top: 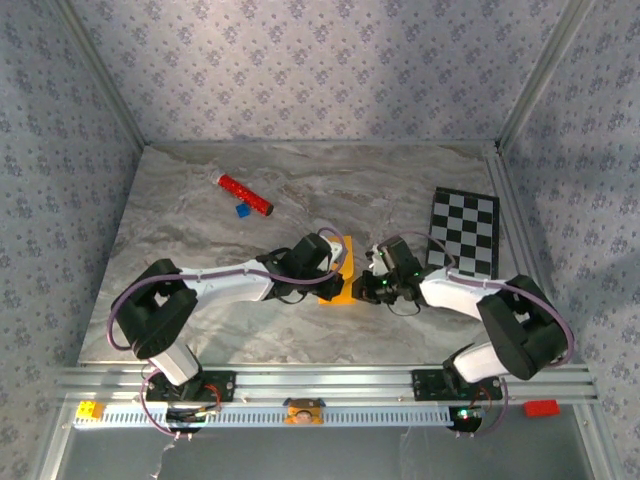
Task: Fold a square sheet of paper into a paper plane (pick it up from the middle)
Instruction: Fold the triangle a second time at the center of the table.
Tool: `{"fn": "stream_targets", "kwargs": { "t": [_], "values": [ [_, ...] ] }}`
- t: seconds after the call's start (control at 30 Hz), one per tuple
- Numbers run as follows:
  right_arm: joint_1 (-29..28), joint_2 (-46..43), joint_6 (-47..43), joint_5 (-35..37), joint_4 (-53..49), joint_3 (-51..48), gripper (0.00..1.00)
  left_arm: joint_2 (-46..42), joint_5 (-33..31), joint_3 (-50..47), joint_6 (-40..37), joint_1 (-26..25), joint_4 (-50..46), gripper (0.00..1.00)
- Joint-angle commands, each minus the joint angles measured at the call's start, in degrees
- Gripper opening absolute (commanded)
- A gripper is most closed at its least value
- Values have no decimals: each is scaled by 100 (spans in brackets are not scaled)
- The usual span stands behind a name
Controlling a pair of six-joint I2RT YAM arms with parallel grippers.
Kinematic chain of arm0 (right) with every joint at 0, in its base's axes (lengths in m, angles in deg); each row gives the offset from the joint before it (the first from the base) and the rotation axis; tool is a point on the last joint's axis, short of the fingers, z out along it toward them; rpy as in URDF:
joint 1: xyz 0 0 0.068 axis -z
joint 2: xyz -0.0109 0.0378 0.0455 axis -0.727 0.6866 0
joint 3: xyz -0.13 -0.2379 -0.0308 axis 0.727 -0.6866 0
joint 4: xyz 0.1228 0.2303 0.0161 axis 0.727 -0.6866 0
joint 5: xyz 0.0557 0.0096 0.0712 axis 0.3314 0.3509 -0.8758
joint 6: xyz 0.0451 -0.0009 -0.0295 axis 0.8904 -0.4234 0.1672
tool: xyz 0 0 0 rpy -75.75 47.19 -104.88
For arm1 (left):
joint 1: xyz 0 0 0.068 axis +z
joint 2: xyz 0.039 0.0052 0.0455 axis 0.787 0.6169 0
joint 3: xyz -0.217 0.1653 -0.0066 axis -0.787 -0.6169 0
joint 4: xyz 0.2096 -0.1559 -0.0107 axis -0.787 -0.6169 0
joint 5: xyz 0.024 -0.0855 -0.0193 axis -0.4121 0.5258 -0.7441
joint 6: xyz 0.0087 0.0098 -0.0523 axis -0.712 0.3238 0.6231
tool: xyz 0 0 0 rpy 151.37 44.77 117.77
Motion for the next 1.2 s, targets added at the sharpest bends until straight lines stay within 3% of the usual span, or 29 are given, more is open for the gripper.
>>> {"fn": "stream_targets", "kwargs": {
  "t": [0.0,0.3,0.53,1.17],
  "values": [
    [-75,217,-112,75,-49,259,8,-147,102,-63,55,28,125,0],
    [-124,724,-638,787,-1097,598,4,-56,252,-130,199,153,277,0],
    [124,646,-808,531,-1053,589,5,155,488,-104,290,299,435,0],
    [-71,780,-483,248,-526,802,10,336,479,-66,389,335,582,0]
  ]
}}
